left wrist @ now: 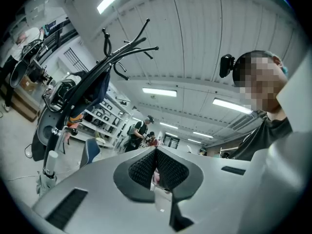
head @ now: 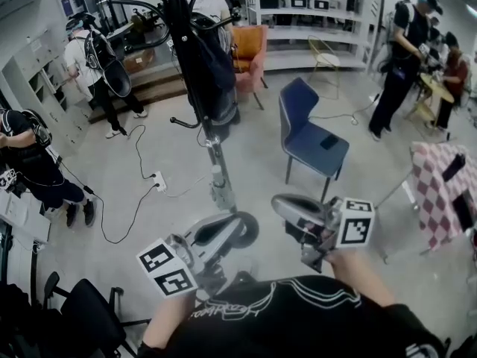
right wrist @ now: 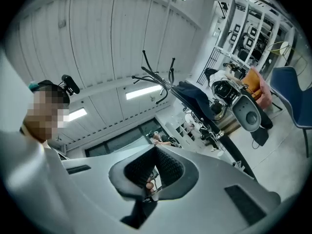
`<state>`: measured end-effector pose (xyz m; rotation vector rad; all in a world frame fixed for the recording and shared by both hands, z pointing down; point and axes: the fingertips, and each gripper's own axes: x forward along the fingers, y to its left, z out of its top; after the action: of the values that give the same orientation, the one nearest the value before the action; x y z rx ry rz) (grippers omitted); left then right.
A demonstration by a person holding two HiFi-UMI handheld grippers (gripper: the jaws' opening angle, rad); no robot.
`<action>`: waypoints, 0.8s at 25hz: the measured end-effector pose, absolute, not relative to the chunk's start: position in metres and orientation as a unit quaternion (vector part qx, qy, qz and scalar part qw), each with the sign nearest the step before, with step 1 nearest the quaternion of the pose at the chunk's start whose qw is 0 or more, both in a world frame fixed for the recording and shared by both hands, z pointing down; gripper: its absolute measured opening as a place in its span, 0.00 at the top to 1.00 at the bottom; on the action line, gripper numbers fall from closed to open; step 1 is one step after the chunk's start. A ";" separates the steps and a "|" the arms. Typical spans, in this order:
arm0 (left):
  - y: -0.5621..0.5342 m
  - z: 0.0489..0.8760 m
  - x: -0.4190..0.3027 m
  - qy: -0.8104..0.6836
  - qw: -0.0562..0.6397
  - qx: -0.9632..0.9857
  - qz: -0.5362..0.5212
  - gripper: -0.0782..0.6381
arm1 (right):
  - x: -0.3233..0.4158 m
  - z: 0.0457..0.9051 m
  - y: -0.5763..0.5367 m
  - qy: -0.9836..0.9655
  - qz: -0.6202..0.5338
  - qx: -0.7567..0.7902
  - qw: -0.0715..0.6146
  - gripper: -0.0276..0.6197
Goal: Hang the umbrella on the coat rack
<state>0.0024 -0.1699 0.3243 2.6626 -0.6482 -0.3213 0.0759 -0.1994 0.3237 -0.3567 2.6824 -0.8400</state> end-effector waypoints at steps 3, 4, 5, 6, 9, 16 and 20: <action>-0.165 0.323 0.006 -0.230 0.186 0.949 -0.113 0.89 | 0.080 0.323 -0.194 0.935 -0.290 -0.127 0.158 0.94; -0.164 0.323 0.008 -0.230 0.185 0.949 -0.111 0.89 | 0.081 0.323 -0.192 0.936 -0.288 -0.127 0.157 0.94; -0.163 0.323 0.009 -0.231 0.183 0.950 -0.108 0.89 | 0.082 0.323 -0.190 0.937 -0.286 -0.126 0.156 0.94; -0.162 0.323 0.011 -0.231 0.181 0.950 -0.106 0.89 | 0.083 0.323 -0.188 0.938 -0.283 -0.126 0.153 0.94; -0.162 0.321 0.016 -0.228 0.178 0.952 -0.103 0.89 | 0.087 0.321 -0.187 0.941 -0.275 -0.130 0.151 0.94; -0.164 0.321 0.024 -0.223 0.173 0.955 -0.096 0.89 | 0.093 0.320 -0.187 0.939 -0.277 -0.129 0.159 0.94; -0.168 0.326 0.026 -0.225 0.177 0.954 -0.088 0.89 | 0.095 0.323 -0.190 0.940 -0.274 -0.133 0.157 0.94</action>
<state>0.0256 -0.1677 0.3264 2.7007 -0.6366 -0.2502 0.0954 -0.1904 0.3232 -0.3819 2.6895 -0.7834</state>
